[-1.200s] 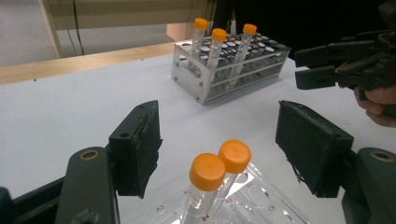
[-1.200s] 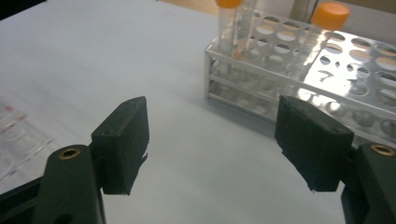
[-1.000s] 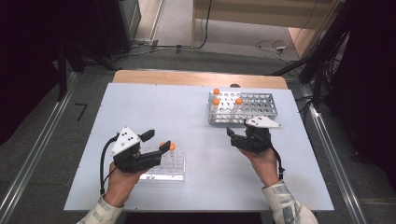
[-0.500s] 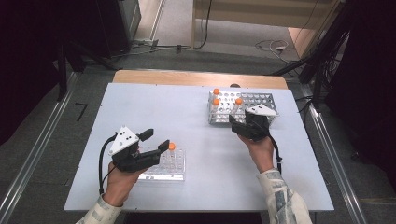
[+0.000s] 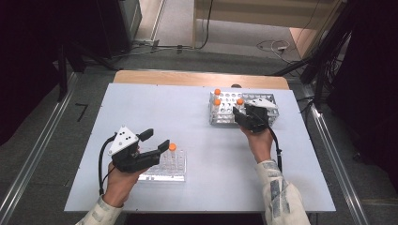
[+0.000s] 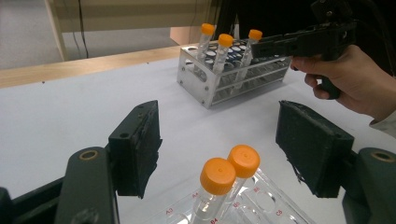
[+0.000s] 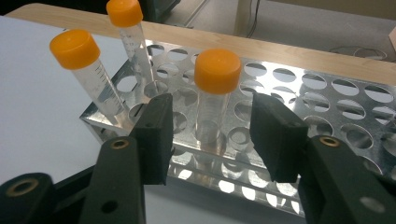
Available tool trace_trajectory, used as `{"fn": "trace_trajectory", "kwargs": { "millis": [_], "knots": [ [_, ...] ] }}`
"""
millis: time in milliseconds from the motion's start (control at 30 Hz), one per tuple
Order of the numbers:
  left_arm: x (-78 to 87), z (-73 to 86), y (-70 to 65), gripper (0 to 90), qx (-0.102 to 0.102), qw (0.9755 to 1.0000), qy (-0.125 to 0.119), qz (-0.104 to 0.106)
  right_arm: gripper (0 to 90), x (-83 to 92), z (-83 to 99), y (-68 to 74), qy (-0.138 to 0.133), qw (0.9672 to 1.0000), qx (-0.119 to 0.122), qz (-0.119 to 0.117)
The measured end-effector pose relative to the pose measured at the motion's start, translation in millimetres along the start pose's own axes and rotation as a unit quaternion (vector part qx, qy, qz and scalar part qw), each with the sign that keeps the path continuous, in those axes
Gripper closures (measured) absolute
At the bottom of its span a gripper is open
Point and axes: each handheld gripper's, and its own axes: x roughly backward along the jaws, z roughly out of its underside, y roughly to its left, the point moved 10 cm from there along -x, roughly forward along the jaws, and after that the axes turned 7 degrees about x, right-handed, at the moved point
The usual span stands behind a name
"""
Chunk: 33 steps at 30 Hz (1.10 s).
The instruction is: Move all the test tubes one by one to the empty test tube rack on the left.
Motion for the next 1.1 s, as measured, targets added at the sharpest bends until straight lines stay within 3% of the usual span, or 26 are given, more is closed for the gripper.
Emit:
{"fn": "trace_trajectory", "kwargs": {
  "millis": [300,667,1100],
  "knots": [
    [1.3,-1.2,0.3,30.6,0.000,1.0000,-0.002,0.001,58.2,-14.2,3.1,0.0,0.014,0.9999,-0.002,-0.003],
    [1.2,-0.7,0.1,30.6,0.001,1.0000,-0.001,0.001,70.6,-20.2,2.9,0.0,0.007,0.9999,-0.006,-0.004],
    [1.5,-1.2,0.1,29.2,0.000,1.0000,-0.003,0.000,71.8,4.0,-20.7,-4.2,-0.033,0.9993,-0.012,-0.007]
  ]
}}
